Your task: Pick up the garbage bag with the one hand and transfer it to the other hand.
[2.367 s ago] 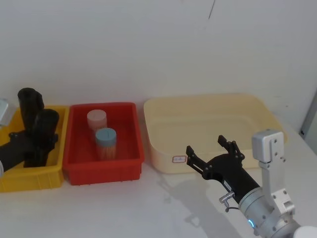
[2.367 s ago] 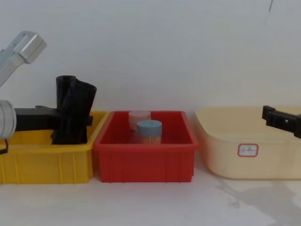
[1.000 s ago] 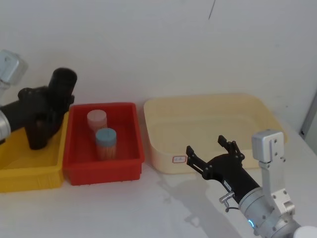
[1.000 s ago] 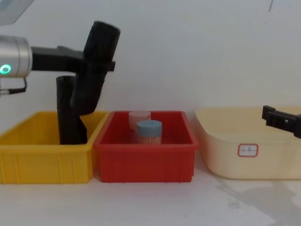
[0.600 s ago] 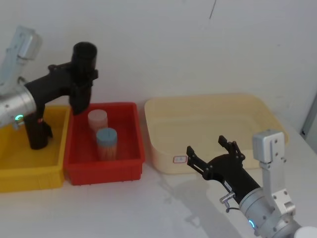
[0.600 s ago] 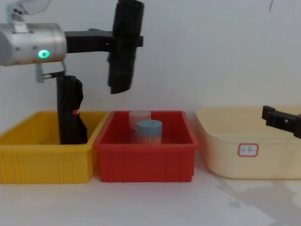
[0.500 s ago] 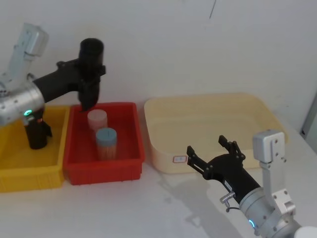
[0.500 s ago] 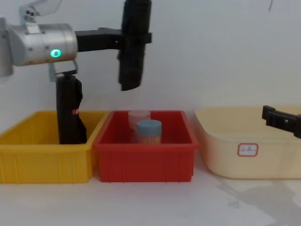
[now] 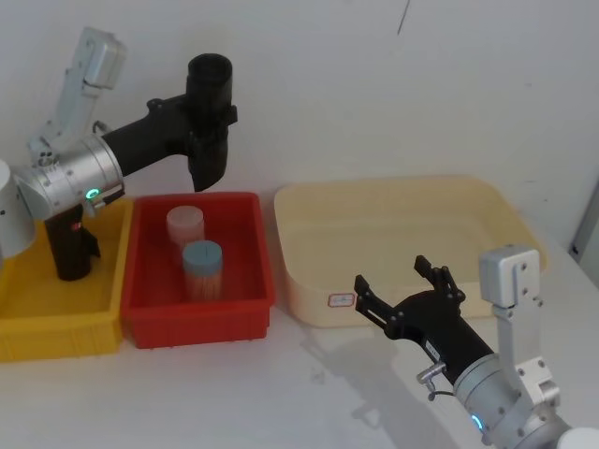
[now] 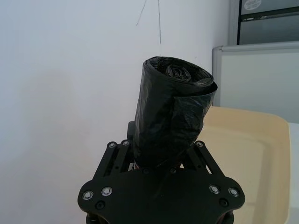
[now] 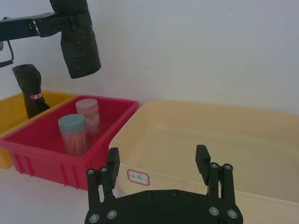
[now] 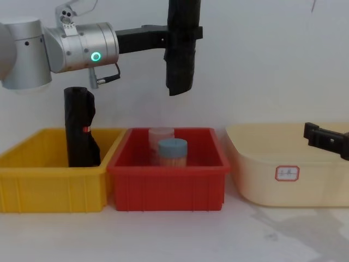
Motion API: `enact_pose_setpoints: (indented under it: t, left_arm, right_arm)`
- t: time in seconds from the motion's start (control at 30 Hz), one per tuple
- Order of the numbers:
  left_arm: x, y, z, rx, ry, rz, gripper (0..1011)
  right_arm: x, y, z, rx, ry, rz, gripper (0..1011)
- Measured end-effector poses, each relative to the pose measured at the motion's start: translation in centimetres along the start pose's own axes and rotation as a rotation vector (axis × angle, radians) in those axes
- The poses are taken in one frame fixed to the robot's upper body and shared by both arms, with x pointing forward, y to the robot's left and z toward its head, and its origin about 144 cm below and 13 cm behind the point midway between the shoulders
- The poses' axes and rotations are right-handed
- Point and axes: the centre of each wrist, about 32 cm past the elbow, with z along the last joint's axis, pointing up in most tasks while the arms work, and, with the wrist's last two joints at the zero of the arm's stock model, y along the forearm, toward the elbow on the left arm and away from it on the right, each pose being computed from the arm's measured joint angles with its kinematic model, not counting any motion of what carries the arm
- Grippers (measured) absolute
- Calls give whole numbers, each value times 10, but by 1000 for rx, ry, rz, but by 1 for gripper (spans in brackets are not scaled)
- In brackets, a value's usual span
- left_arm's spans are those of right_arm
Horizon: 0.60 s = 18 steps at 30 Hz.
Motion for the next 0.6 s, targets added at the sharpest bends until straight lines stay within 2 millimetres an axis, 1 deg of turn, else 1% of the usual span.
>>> enact_pose_setpoints:
  t: [0.27,0.6]
  left_arm:
    - [-1,-7,1,-10,0,-15,403]
    - [-2,-11,1,-15,-2,-25,403]
  right_arm:
    - [0,0,0,0,0,0,1001]
    - [0,0,0,0,0,0,1001]
